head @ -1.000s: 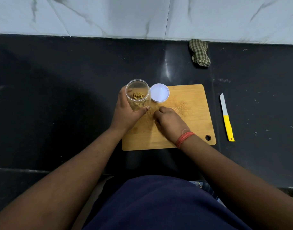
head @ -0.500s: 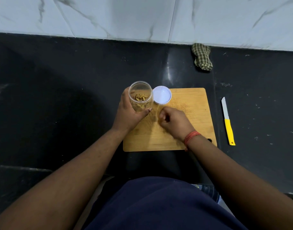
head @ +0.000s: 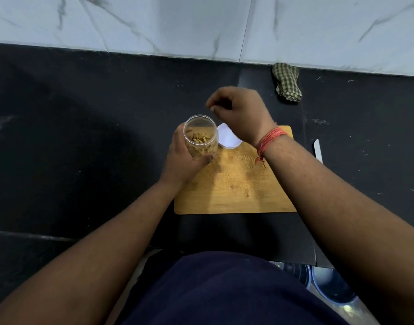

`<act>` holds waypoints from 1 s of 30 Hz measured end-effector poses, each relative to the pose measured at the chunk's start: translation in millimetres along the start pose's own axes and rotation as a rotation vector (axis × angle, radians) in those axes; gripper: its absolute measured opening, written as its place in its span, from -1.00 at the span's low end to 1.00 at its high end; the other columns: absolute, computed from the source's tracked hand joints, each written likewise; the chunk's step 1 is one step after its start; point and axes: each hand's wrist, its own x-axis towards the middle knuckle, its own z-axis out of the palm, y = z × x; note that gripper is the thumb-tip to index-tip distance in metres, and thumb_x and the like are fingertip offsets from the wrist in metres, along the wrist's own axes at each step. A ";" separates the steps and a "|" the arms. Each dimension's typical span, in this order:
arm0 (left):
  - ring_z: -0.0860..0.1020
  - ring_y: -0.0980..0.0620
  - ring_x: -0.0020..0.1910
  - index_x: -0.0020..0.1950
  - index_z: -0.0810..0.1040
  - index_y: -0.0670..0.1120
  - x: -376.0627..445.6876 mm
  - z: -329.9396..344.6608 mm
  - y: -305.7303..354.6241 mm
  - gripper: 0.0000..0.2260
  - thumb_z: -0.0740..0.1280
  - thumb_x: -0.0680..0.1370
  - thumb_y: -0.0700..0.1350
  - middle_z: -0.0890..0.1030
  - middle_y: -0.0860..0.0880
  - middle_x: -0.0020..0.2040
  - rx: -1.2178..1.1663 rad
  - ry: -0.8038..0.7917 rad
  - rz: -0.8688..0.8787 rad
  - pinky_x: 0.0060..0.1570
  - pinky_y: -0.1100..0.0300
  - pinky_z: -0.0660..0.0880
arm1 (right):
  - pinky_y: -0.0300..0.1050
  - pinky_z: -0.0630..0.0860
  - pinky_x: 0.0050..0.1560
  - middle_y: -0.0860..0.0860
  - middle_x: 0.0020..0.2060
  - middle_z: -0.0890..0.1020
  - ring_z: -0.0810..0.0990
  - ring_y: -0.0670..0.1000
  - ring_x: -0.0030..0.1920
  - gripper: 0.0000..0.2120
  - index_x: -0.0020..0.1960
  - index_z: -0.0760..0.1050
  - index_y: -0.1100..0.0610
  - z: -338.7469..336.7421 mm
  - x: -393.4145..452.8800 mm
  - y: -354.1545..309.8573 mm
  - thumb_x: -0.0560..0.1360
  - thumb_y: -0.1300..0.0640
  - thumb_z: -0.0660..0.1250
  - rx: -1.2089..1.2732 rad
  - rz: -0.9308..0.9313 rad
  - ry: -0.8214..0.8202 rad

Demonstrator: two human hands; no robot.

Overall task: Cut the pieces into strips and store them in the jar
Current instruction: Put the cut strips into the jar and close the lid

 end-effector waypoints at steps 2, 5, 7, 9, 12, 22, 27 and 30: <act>0.44 0.02 0.37 0.52 0.16 0.06 0.5 1.2 -0.1 -0.09 0.53 0.33 0.30 0.38 0.04 0.42 -0.003 0.003 -0.004 0.27 -0.14 0.49 | -0.42 0.45 -0.14 -0.11 -0.24 0.62 0.56 -0.14 -0.21 -0.86 -0.05 0.64 0.12 -2.8 2.1 13.6 0.46 0.29 0.36 0.142 0.118 0.108; 0.43 0.01 0.38 0.52 0.16 0.06 0.2 0.2 -2.0 -0.09 0.53 0.33 0.30 0.37 0.04 0.42 0.002 0.008 -0.005 0.28 -0.14 0.49 | -0.26 0.49 -0.10 -0.12 -0.21 0.60 0.56 -0.08 -0.18 -0.85 -0.03 0.59 0.10 3.2 2.4 41.6 0.47 0.30 0.33 0.121 0.253 0.156; 0.43 0.01 0.38 0.52 0.16 0.06 0.0 -0.1 -2.0 -0.09 0.53 0.34 0.31 0.36 0.04 0.42 0.009 0.005 -0.003 0.27 -0.15 0.50 | -0.22 0.44 0.10 0.00 0.07 0.60 0.56 -0.01 0.07 -0.74 0.17 0.54 0.10 11.8 -0.8 61.8 0.48 0.20 0.37 -0.104 0.263 0.005; 0.44 0.01 0.37 0.52 0.16 0.05 0.1 -0.1 -1.7 -0.10 0.53 0.34 0.30 0.37 0.03 0.42 0.010 0.011 0.005 0.25 -0.15 0.51 | -0.10 0.36 0.31 0.08 0.32 0.48 0.44 0.10 0.30 -0.45 0.41 0.38 0.08 23.9 -6.6 75.9 0.47 0.03 0.43 -0.279 0.243 -0.244; 0.44 0.00 0.37 0.53 0.16 0.04 0.5 0.3 -1.7 -0.09 0.53 0.35 0.30 0.37 0.02 0.42 0.024 0.008 0.009 0.24 -0.15 0.52 | 0.06 0.41 0.32 0.08 0.37 0.41 0.39 0.17 0.34 -0.30 0.50 0.24 0.04 40.7 -15.9 84.2 0.46 -0.11 0.41 -0.493 0.149 -0.360; 0.43 0.06 0.36 0.52 0.16 0.04 -0.9 -1.4 1.9 -0.12 0.56 0.37 0.23 0.37 0.04 0.39 0.015 0.000 0.023 0.26 -0.10 0.51 | 0.02 0.48 0.18 0.16 0.18 0.31 0.41 0.23 0.17 -0.41 0.42 0.31 -0.13 17.7 -17.4 65.3 0.42 -0.12 0.33 -0.342 0.304 -0.163; 0.43 0.09 0.36 0.53 0.16 0.05 -1.3 -1.9 3.1 -0.11 0.55 0.36 0.26 0.38 0.05 0.39 0.008 0.002 0.010 0.27 -0.09 0.51 | -0.34 0.32 -0.23 0.12 0.10 0.40 0.39 -0.12 -0.18 -0.71 0.01 0.40 0.09 1.2 -11.6 44.8 0.38 0.01 0.37 0.109 0.429 0.166; 0.44 0.08 0.35 0.52 0.16 0.05 -1.3 -2.0 4.7 -0.09 0.52 0.34 0.32 0.39 0.04 0.39 0.000 -0.003 0.006 0.26 -0.09 0.51 | -0.38 0.37 -0.20 0.07 0.06 0.41 0.44 -0.10 -0.19 -0.81 -0.08 0.41 0.06 1.6 -14.8 24.9 0.40 0.07 0.39 0.115 0.332 0.179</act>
